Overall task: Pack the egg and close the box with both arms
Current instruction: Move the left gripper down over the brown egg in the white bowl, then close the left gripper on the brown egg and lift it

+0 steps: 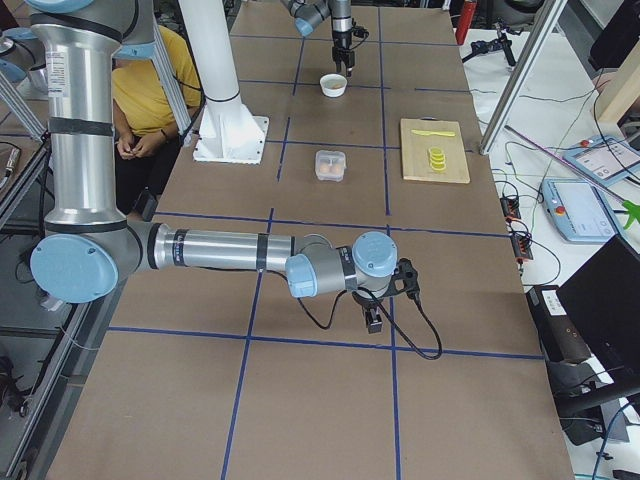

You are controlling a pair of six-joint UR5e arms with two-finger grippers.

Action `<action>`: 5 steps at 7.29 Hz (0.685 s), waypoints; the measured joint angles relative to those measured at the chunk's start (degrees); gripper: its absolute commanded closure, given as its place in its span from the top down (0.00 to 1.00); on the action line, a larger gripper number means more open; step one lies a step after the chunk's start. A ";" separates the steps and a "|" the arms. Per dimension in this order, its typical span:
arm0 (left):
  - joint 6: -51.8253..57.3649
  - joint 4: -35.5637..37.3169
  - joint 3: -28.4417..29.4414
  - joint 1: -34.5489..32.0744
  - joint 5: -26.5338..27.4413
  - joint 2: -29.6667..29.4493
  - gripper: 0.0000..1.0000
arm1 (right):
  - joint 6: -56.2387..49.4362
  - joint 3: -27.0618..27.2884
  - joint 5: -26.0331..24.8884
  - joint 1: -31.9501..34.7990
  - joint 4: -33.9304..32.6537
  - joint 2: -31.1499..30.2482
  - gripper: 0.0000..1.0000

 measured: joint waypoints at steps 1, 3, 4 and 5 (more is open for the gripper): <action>-0.35 0.03 0.08 0.73 0.54 -0.01 0.75 | -0.02 0.00 0.00 0.00 0.00 0.00 1.00; -0.53 0.06 0.22 2.32 0.83 0.28 0.72 | 0.01 0.00 0.00 0.00 0.00 0.00 1.00; -0.58 0.07 0.43 3.21 0.94 0.38 0.71 | 0.02 0.01 0.00 0.00 0.00 0.00 1.00; -0.59 0.07 0.81 3.89 1.23 0.42 0.70 | 0.02 0.05 -0.02 0.00 0.00 0.00 1.00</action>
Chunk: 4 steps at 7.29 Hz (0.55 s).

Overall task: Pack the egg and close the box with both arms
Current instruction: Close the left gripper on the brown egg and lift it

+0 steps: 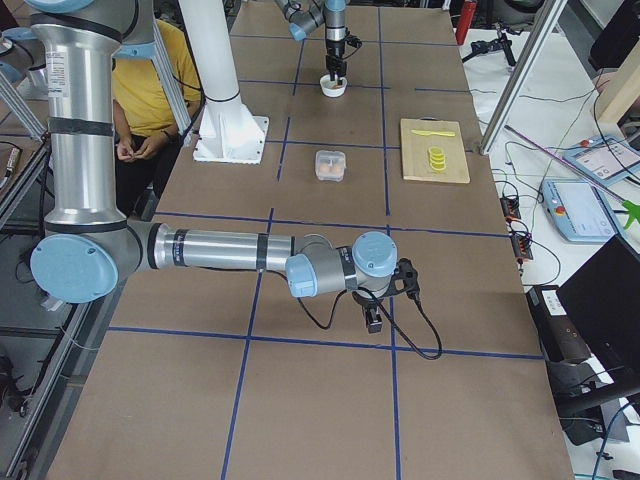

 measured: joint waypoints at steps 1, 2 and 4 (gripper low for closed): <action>0.03 0.00 0.34 0.36 0.28 0.00 0.70 | 0.00 0.08 -0.02 0.00 0.02 0.00 1.00; 0.05 0.00 0.58 0.52 0.41 0.00 0.69 | 0.00 0.18 0.00 0.00 0.04 0.00 1.00; 0.11 0.00 0.99 0.63 0.47 -0.14 0.68 | 0.00 0.31 -0.04 0.00 0.06 0.00 1.00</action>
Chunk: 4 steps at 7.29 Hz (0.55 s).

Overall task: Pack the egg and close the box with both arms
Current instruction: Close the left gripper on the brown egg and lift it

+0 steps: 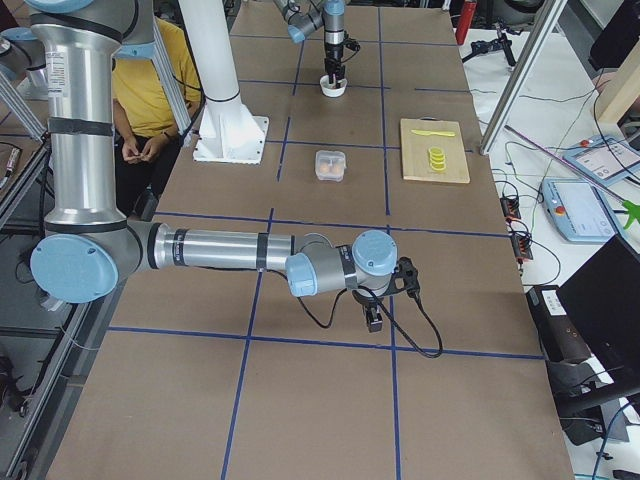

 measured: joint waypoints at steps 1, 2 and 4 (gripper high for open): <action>0.05 0.00 0.31 0.02 0.01 -0.13 0.68 | -0.02 0.05 -0.02 0.00 0.01 0.00 1.00; 0.11 0.00 0.58 0.06 0.01 -0.23 0.67 | -0.06 0.07 -0.02 0.00 0.02 0.00 1.00; 0.23 0.05 0.86 0.16 0.01 -0.40 0.57 | -0.08 0.05 -0.03 0.00 -0.01 0.00 1.00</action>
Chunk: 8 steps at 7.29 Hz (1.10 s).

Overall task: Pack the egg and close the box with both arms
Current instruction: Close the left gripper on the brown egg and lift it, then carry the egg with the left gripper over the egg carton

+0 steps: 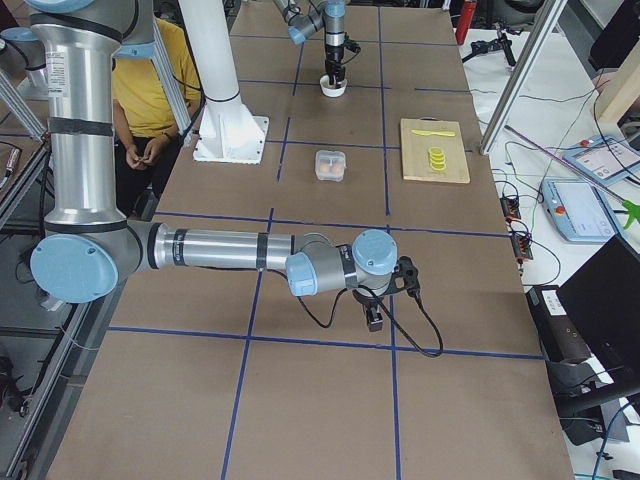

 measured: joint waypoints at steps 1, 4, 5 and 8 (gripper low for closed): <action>0.00 0.02 0.05 0.02 0.00 -0.04 0.44 | 0.00 -0.07 0.00 0.00 0.01 0.00 1.00; -0.06 0.11 -0.26 0.03 -0.02 -0.09 0.00 | 0.00 -0.13 -0.02 0.00 0.04 0.00 1.00; 0.01 0.16 -0.79 -0.08 -0.05 -0.09 0.00 | 0.00 -0.17 -0.05 0.00 0.04 0.00 1.00; 0.22 0.81 -4.74 -0.85 -0.10 0.56 0.00 | -0.02 -0.22 -0.09 0.00 0.04 0.00 1.00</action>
